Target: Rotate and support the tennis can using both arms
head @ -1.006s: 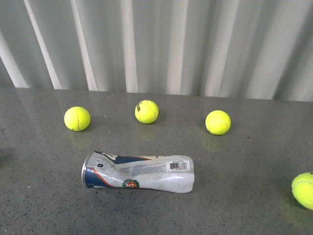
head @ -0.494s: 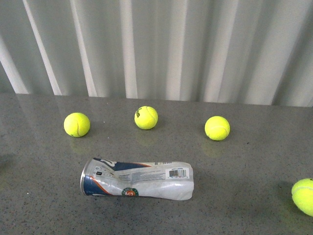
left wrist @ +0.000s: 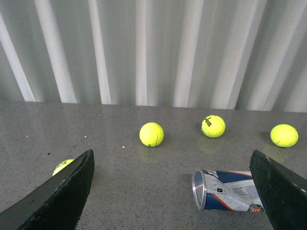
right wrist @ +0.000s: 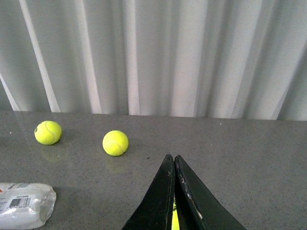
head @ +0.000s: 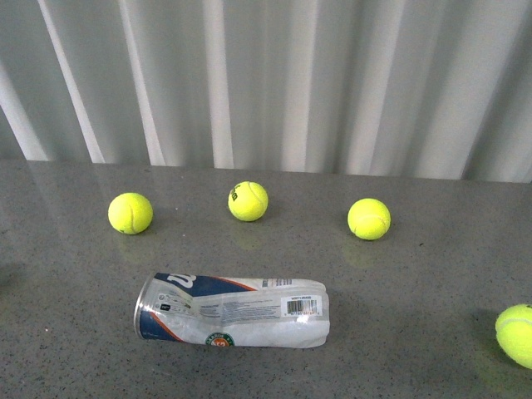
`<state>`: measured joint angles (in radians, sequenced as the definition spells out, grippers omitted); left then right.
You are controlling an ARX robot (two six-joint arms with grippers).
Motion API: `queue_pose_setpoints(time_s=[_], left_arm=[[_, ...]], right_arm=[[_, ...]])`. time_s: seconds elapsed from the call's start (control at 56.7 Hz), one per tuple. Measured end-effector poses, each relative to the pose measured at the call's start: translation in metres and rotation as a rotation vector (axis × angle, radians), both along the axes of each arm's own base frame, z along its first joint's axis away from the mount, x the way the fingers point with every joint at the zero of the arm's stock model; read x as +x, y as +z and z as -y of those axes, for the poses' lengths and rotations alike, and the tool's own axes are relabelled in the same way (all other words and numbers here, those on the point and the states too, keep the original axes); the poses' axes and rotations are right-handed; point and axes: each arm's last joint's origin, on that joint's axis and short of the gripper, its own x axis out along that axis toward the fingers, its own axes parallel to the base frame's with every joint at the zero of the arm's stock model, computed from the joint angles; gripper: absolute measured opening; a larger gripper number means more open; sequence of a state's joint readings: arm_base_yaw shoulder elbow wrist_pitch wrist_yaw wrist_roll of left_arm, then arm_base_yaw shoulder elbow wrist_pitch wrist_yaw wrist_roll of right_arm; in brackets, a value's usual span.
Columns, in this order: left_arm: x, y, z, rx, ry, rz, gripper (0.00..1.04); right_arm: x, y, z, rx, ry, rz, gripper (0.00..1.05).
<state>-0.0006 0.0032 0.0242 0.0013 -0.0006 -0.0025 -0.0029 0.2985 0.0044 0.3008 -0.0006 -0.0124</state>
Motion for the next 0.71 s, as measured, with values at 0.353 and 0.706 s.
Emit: queue_pose_setpoints(time_s=[0.353, 0.706], left_arm=[[0.000, 0.000, 0.000, 0.000, 0.000, 0.000, 0.98], [0.000, 0.000, 0.000, 0.000, 0.000, 0.000, 0.98]], right_arm=[[-0.006, 0.000, 0.000, 0.002, 0.000, 0.001, 0.03], [-0.019, -0.003, 0.000, 0.002, 0.000, -0.005, 0.03]])
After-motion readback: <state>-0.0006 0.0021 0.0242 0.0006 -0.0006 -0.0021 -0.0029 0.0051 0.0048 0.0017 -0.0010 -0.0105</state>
